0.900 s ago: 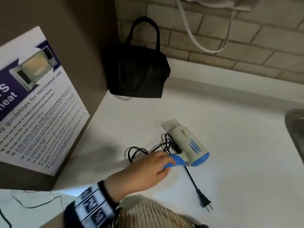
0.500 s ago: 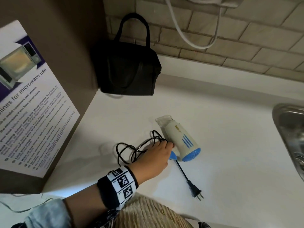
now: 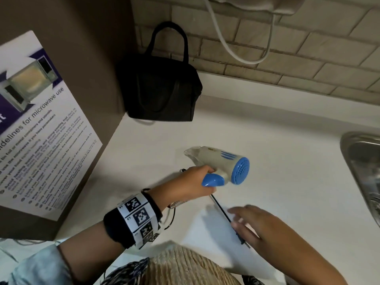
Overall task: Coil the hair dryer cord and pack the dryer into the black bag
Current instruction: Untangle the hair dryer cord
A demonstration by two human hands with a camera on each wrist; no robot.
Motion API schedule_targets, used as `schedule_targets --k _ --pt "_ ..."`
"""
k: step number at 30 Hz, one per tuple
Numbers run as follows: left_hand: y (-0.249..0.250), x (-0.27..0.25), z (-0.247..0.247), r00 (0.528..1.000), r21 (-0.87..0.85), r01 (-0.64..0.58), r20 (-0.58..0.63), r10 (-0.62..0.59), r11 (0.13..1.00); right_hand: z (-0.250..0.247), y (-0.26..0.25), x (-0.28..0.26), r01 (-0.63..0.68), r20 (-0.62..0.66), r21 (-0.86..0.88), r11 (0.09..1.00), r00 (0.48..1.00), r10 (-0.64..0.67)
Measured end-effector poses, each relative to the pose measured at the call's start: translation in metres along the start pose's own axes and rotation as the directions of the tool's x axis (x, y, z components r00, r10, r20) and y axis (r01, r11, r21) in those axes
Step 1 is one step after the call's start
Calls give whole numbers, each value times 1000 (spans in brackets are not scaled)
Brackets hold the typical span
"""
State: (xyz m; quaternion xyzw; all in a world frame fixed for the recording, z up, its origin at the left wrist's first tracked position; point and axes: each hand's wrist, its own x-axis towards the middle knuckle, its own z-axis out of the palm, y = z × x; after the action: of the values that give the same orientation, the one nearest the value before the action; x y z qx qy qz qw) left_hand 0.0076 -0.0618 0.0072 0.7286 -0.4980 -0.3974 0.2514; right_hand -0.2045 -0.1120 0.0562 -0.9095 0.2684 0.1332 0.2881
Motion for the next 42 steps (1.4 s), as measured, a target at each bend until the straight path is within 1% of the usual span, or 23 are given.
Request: schedule_targets --k 3,5,6,8,10,12,14,16,19,21,24,25,28,30,33,34,35,36,38,39,40,41,42 --pt "6 2 -10 999 -172 20 -27 -25 985 2 -18 27 45 -79 159 986 996 -33" --pt "12 0 -17 1000 -403 18 -16 -27 915 2 -26 44 64 -101 324 944 994 -33" --pt "16 -1 -20 1000 -546 21 0 -25 838 2 -28 51 86 -130 395 915 991 -37" --pt "20 -3 -28 999 -792 46 32 -35 609 -1 -31 59 98 -150 533 841 989 -20" --pt "20 -4 -35 998 -921 54 33 -61 385 -5 -32 62 72 -153 623 779 988 31" --pt "18 -4 -39 995 -970 51 30 -93 238 -9 -30 64 42 -132 675 737 989 64" --pt "15 -5 -40 993 -985 50 32 -113 165 -13 -32 64 17 -67 737 676 997 49" --pt "14 -6 -42 992 -991 52 37 -123 120 -18 -38 60 -11 11 779 627 1000 4" --pt "9 -6 -45 992 -998 43 37 -118 51 -24 -46 54 -31 110 794 607 990 -92" --pt "6 -8 -46 993 -999 35 34 -112 11 -25 -47 53 -22 131 812 583 981 -145" --pt "2 -9 -48 990 -998 65 67 -127 -21 -26 -42 56 -50 119 875 481 986 -115" --pt "0 -9 -48 987 -996 86 87 -139 -10 -27 -40 58 -54 109 883 466 990 -93" --pt "-8 -8 -47 973 -987 141 124 -197 75 -35 -37 64 -15 44 898 439 997 -56" --pt "-10 -11 -48 971 -987 147 132 -200 61 -43 -37 68 21 4 903 429 998 -56" --pt "-14 -17 -51 977 -985 172 168 -134 16 -55 -39 76 33 -7 894 446 998 -60" --pt "-14 -21 -53 974 -981 191 185 -131 37 -58 -40 78 29 3 887 461 998 -68" --pt "-14 -25 -55 967 -970 219 202 -153 103 -61 -40 81 25 15 877 479 997 -81" --pt "-13 -30 -58 958 -941 258 220 -187 219 -64 -40 83 23 28 866 499 995 -95" --pt "-8 -40 -62 954 -787 284 173 -245 548 -69 -40 86 20 50 850 526 992 -120" --pt "-7 -42 -62 965 -665 236 78 -249 708 -72 -40 87 18 63 844 537 989 -132" --pt "-6 -42 -61 976 -531 144 -65 -210 835 -75 -40 89 13 82 834 552 986 -147" --pt "-5 -42 -61 969 -386 13 -221 -106 922 -78 -41 90 2 112 815 580 981 -161" --pt "-5 -40 -61 945 -241 -115 -326 31 964 -81 -42 91 -14 151 788 616 973 -172"
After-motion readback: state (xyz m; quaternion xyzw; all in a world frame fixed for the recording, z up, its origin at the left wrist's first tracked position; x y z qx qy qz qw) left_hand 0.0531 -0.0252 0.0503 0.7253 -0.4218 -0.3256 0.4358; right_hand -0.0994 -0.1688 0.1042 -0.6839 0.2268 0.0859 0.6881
